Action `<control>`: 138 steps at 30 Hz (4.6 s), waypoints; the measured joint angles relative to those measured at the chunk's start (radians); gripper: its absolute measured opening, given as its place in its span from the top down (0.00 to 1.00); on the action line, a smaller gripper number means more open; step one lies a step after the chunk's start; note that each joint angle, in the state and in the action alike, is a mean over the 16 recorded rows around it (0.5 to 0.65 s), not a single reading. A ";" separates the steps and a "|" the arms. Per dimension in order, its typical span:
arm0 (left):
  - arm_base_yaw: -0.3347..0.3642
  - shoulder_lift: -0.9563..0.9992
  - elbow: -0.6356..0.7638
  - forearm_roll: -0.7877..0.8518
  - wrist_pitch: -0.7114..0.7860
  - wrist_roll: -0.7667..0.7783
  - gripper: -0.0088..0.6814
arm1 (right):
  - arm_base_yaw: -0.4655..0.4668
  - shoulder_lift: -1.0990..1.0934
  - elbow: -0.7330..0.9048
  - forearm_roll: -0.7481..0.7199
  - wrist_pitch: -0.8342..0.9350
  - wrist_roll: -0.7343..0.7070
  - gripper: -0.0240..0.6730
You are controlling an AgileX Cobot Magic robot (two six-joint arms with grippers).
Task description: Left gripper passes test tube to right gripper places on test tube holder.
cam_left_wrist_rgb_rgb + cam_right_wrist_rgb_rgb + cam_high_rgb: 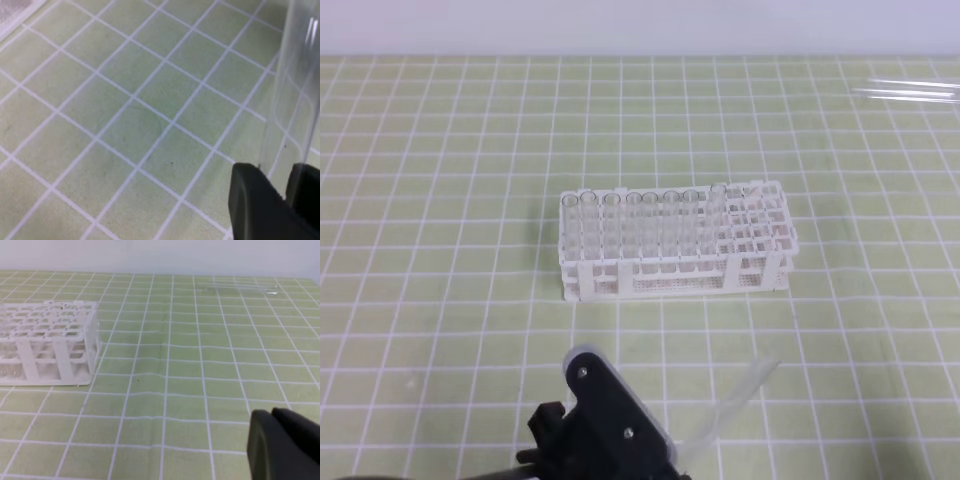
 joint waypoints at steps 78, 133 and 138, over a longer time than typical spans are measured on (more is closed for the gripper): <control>0.366 0.225 0.018 0.085 -0.952 0.232 0.98 | 0.007 0.526 -0.266 1.576 0.544 -1.444 0.45; 0.366 0.224 0.018 -0.017 -1.038 0.368 0.95 | 0.036 0.855 -0.420 1.574 0.816 -1.650 0.36; 0.366 0.225 0.018 -0.021 -1.038 0.368 0.94 | 0.036 0.862 -0.437 1.574 0.823 -1.652 0.37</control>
